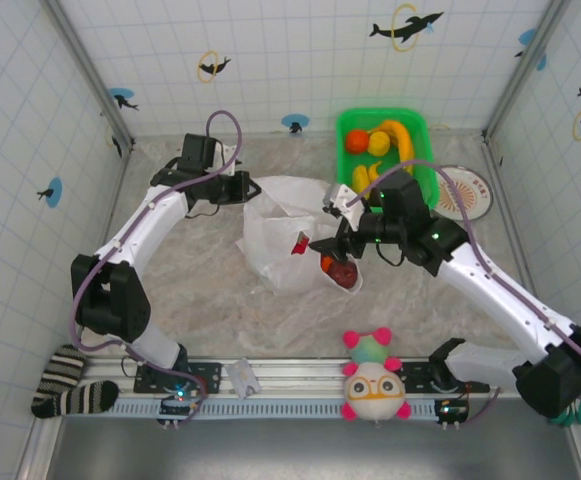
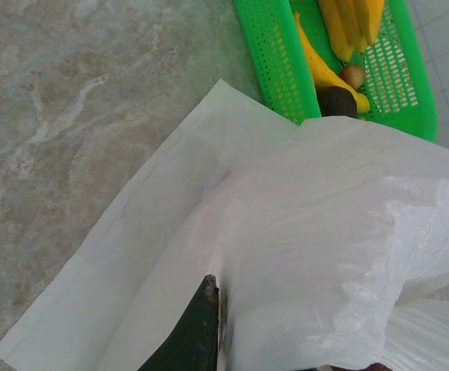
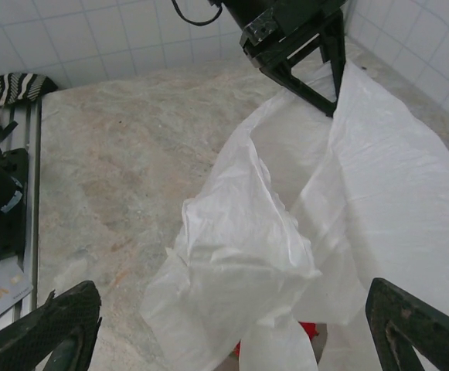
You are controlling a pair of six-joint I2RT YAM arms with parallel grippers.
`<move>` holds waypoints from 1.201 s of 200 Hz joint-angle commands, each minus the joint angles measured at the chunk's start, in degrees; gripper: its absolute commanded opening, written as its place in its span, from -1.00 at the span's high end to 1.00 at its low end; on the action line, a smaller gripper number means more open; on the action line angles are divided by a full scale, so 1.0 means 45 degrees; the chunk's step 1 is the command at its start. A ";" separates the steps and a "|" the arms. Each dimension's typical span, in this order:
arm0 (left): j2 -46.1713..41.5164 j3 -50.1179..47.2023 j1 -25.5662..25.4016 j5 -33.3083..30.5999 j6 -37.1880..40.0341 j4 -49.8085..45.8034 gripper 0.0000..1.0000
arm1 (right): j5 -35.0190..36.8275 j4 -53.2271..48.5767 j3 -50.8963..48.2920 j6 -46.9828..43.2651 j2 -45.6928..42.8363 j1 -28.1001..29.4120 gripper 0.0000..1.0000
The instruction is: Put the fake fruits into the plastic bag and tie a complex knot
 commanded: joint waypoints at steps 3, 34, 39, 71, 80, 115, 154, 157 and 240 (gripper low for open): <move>0.0034 0.0382 0.0085 -0.0025 0.0163 -0.0064 0.75 | -0.0804 0.0955 0.0384 -0.0178 0.0502 0.0198 -0.79; 0.0050 0.0402 0.0080 -0.0024 0.0180 -0.0097 0.75 | -0.0562 0.1516 0.0624 0.0336 0.1159 0.0495 -0.32; 0.0062 0.0402 0.0085 -0.0006 0.0183 -0.0100 0.75 | -0.0511 0.1502 0.0709 0.0397 0.1249 0.0533 -0.23; -0.0009 0.0421 0.0086 0.0004 0.0200 -0.0090 0.74 | -0.0392 0.1417 0.1378 0.0816 0.1493 0.0659 0.68; -0.0023 0.0475 0.0080 0.0027 0.0190 -0.0100 0.73 | -0.0157 0.1355 0.1616 0.0963 0.1479 0.0695 0.91; -0.0024 0.1511 0.0202 0.0084 0.0474 -0.0463 0.29 | 0.0794 0.0674 0.3239 0.1299 0.1619 0.0672 1.00; -0.0355 0.3469 0.0714 -0.0491 0.1059 -0.1566 -0.24 | 0.1947 -0.0291 0.4895 0.1380 0.2101 0.0712 0.91; -0.0421 0.3590 0.0772 -0.0596 0.1118 -0.1625 -0.26 | 0.1990 -0.0342 0.5002 0.1382 0.2158 0.0707 0.91; -0.6900 -0.2355 0.1272 0.1298 0.2292 0.4363 -0.63 | 0.3084 -0.1271 0.7609 0.1648 0.3567 0.0894 0.86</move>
